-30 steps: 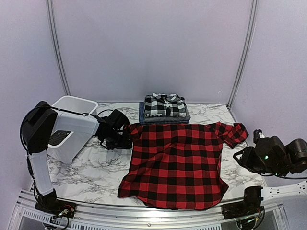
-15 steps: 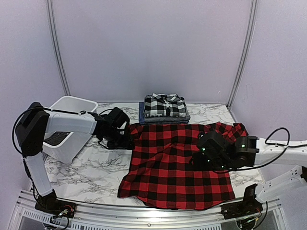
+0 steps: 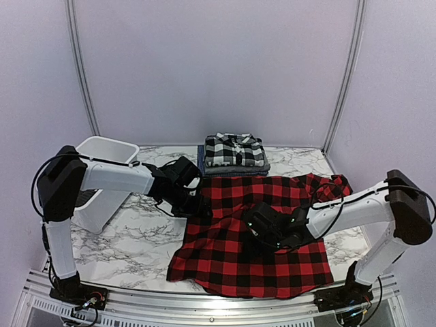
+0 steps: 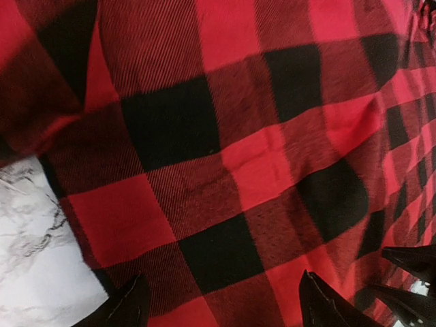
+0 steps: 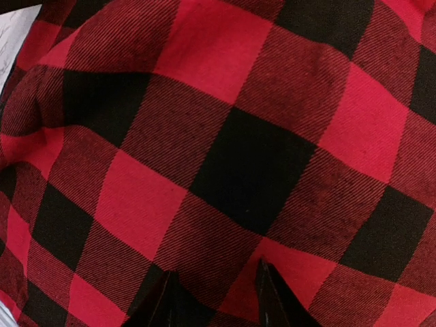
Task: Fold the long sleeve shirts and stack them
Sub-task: Smooth out the flattened shirt at the center of the board.
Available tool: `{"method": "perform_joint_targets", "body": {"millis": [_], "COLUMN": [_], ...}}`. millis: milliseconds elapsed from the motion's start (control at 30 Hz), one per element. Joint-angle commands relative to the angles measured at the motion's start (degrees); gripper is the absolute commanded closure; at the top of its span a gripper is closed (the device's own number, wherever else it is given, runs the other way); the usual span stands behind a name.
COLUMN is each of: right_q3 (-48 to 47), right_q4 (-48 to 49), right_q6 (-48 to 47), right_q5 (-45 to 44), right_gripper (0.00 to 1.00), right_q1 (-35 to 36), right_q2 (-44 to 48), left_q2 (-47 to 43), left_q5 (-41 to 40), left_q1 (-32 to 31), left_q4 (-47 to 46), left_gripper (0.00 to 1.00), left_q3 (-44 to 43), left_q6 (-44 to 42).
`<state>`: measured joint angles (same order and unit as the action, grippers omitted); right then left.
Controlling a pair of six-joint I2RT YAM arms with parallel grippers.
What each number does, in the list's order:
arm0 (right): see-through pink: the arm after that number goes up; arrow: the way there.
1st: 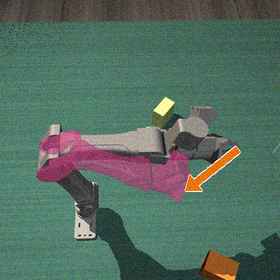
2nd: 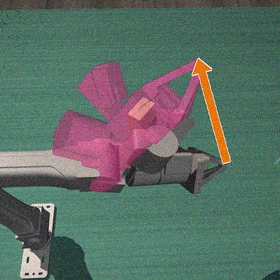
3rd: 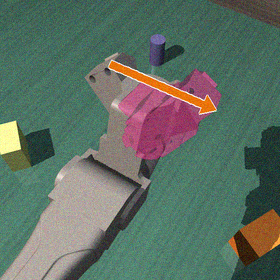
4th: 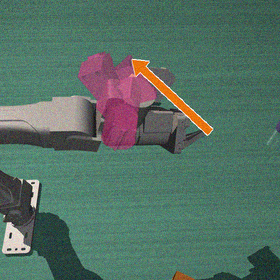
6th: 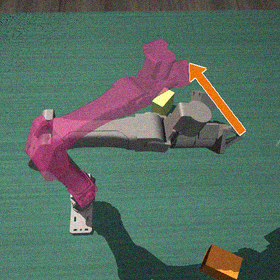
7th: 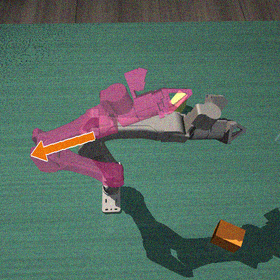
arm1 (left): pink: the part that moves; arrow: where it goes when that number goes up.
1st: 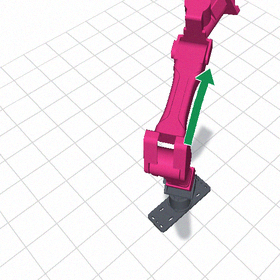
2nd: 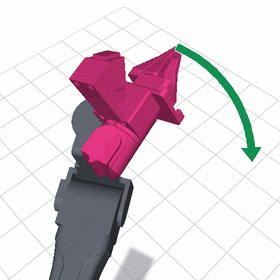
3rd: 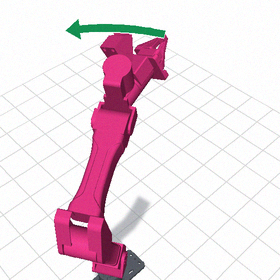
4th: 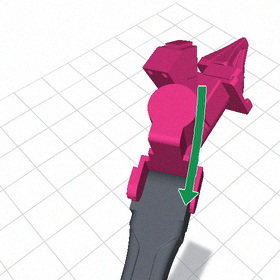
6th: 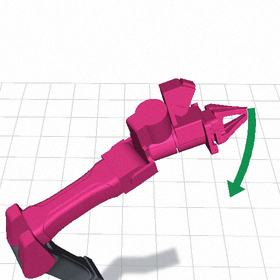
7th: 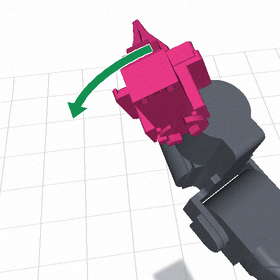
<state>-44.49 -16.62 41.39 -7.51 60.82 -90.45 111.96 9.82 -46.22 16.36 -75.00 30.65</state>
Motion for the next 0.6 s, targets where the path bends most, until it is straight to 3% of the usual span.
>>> {"method": "perform_joint_targets", "body": {"millis": [0,333,567], "right_q3": [-1.5,1.0,-5.6], "right_q4": [-3.4,-14.6,-18.8], "right_q6": [-0.1,3.4,0.2], "right_q5": [0.4,4.1,3.1], "right_gripper": [0.62,0.62,0.61], "right_q1": [4.4,13.5,10.2], "right_q2": [-1.4,3.2,8.4], "left_q2": [2.0,-3.6,-10.7], "left_q5": [1.1,-0.8,-1.1], "left_q1": [-0.1,-0.1,-0.1], "left_q4": [-1.4,-0.7,2.6], "left_gripper": [0.22,0.22,0.22], "left_q3": [3.3,16.6,20.9], "left_q6": [-0.2,0.0,0.1]}}
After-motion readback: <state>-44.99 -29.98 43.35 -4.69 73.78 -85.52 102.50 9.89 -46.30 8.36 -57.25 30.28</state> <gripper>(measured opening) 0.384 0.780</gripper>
